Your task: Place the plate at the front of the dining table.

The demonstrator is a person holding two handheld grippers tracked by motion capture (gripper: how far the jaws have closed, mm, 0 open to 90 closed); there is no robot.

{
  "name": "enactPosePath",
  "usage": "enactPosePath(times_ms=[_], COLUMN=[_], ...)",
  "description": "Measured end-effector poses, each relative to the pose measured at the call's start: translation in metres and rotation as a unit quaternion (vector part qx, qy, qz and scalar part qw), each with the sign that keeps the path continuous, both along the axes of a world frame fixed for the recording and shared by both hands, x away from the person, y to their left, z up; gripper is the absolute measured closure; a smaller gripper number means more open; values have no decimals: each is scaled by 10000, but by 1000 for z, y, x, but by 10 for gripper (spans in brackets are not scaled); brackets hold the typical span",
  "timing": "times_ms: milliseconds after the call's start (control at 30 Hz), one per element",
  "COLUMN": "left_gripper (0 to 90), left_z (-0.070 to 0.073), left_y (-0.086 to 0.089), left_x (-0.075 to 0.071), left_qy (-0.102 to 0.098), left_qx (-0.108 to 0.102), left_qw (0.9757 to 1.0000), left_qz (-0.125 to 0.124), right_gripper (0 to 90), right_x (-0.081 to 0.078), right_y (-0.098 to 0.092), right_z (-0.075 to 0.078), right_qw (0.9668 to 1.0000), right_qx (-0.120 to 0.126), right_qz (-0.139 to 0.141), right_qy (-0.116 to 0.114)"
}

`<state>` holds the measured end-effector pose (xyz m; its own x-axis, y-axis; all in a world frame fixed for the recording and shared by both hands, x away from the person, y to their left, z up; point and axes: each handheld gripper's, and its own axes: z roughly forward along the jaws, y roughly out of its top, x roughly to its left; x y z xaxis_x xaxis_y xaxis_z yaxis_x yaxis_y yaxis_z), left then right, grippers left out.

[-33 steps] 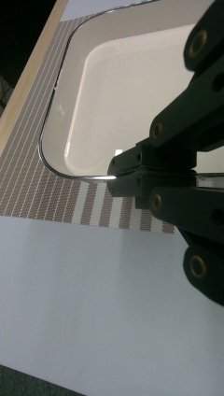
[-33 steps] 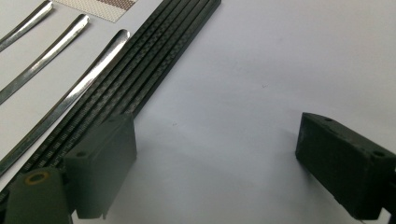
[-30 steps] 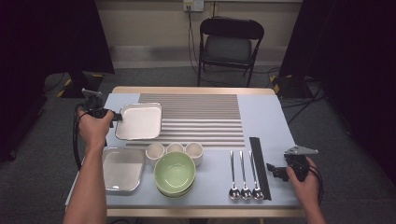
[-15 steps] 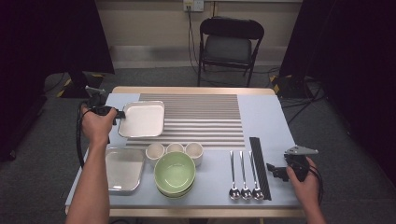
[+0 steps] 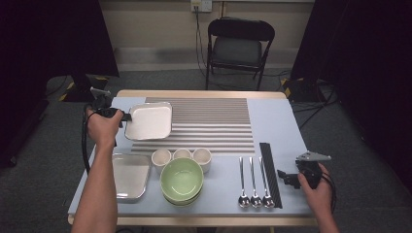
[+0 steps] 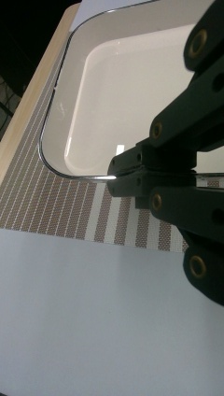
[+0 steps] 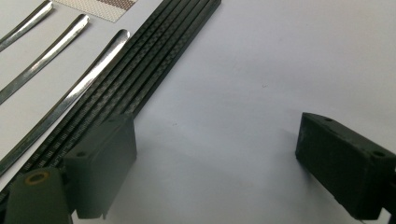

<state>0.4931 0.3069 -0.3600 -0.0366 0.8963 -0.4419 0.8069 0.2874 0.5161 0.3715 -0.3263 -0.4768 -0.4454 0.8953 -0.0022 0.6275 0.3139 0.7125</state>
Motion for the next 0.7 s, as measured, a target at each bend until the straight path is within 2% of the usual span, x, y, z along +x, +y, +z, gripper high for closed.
enactPosePath(times_ms=[100, 333, 500, 533, 600, 700], left_gripper=[892, 892, 892, 892, 892, 892], left_z=[1, 6, 7, 6, 5, 3], left_y=[-1, -10, -14, -16, -17, -18], left_x=[1, 8, 9, 10, 11, 13], left_qy=[19, -3, -12, -41, 10, 68], left_qx=[100, 22, 42, -31, 40, -13], left_qw=[9999, 10000, 9999, 10000, 10000, 9999], left_qz=[-7, -59, -114, -58, -59, -129], right_gripper=[112, 112, 112, 112, 112, 112], right_x=[0, 0, 0, 0, 0, 0], right_y=[0, 0, 0, 0, 0, 0], right_z=[0, 0, 0, 0, 0, 0], right_qw=[10000, 10000, 10000, 10000, 10000, 10000], right_qx=[-2, 0, -9, -8, -9, -9], right_qz=[6, 0, 4, 3, 4, 5], right_qy=[1, 0, -14, -14, -14, -15])
